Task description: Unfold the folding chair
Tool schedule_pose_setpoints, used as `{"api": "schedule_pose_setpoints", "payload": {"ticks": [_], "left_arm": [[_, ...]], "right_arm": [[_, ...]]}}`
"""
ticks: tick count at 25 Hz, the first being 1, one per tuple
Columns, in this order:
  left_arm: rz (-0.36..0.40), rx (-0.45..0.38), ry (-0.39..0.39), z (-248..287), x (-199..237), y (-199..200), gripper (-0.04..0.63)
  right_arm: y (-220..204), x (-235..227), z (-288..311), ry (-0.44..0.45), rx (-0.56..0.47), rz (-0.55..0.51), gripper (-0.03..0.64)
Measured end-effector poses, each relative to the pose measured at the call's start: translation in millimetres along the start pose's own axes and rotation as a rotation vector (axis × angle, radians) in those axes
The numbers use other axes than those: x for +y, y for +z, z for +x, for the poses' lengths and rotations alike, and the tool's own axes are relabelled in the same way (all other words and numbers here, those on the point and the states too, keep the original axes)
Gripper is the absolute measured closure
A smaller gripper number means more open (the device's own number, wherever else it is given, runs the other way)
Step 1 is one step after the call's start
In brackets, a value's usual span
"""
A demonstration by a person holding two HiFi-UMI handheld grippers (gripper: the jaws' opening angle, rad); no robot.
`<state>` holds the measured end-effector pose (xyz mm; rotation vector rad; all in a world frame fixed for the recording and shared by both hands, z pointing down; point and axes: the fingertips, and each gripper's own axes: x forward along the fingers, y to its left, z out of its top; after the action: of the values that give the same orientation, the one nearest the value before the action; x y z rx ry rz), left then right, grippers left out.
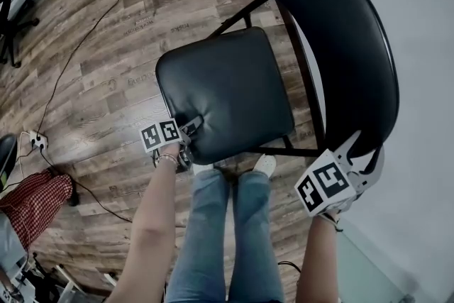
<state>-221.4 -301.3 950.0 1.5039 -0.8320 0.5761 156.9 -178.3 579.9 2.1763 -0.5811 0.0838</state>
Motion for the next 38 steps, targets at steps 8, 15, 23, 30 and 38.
{"api": "schedule_pose_setpoints", "payload": {"ticks": [8, 15, 23, 30, 38], "left_arm": [[0.212, -0.042, 0.203, -24.5, -0.8, 13.1, 0.094], [0.171, -0.031, 0.236, -59.7, -9.4, -3.2, 0.094], [0.208, -0.051, 0.262, -98.8, -45.8, -4.1, 0.094], [0.231, -0.123, 0.280, -132.7, -77.5, 4.5, 0.094], [0.264, -0.169, 0.253, -169.2, -127.1, 10.1, 0.094]], "right_arm": [[-1.6, 2.1, -1.4, -0.007, -0.043, -0.018, 0.431], [-3.2, 0.8, -2.2, 0.016, -0.018, -0.066, 0.431], [-4.2, -0.8, -6.3, 0.058, 0.009, -0.102, 0.430], [-6.6, 1.0, -6.7, 0.117, 0.067, -0.153, 0.430], [-11.8, 1.5, -15.8, 0.207, 0.108, -0.220, 0.430]]}}
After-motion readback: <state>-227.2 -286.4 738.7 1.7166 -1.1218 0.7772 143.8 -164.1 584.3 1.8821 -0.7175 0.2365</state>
